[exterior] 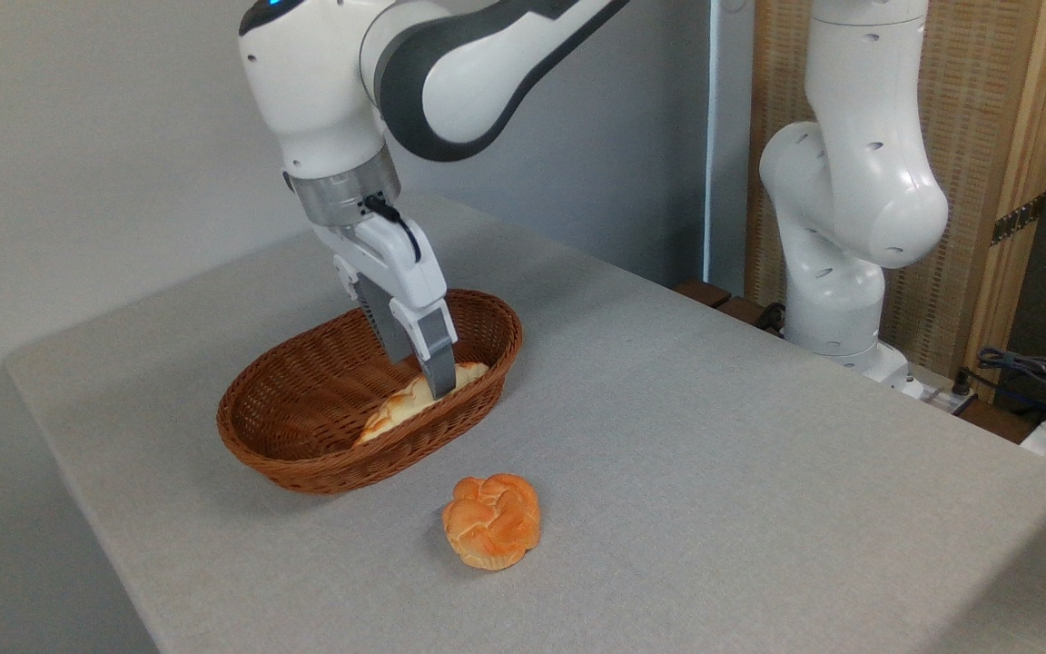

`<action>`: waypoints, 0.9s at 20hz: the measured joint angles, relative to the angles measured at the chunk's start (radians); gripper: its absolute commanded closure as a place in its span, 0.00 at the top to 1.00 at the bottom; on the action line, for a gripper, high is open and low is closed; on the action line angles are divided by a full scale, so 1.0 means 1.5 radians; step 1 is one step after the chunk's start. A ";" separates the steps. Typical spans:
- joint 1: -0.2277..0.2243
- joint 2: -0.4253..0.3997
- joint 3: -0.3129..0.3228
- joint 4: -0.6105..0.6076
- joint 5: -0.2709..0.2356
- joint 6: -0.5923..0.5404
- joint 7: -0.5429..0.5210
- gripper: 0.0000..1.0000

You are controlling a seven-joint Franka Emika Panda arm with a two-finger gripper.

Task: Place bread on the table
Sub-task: 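Lower the gripper into the basket and close it on the braided bread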

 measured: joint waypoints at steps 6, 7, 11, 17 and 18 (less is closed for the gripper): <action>-0.002 0.009 -0.002 0.000 0.000 0.029 -0.016 0.99; -0.004 0.011 -0.004 0.000 0.000 0.039 -0.031 0.87; -0.010 0.013 -0.016 0.000 0.000 0.056 -0.060 0.46; -0.010 0.013 -0.016 0.000 0.026 0.056 -0.060 0.29; -0.010 0.013 -0.016 0.000 0.029 0.056 -0.060 0.29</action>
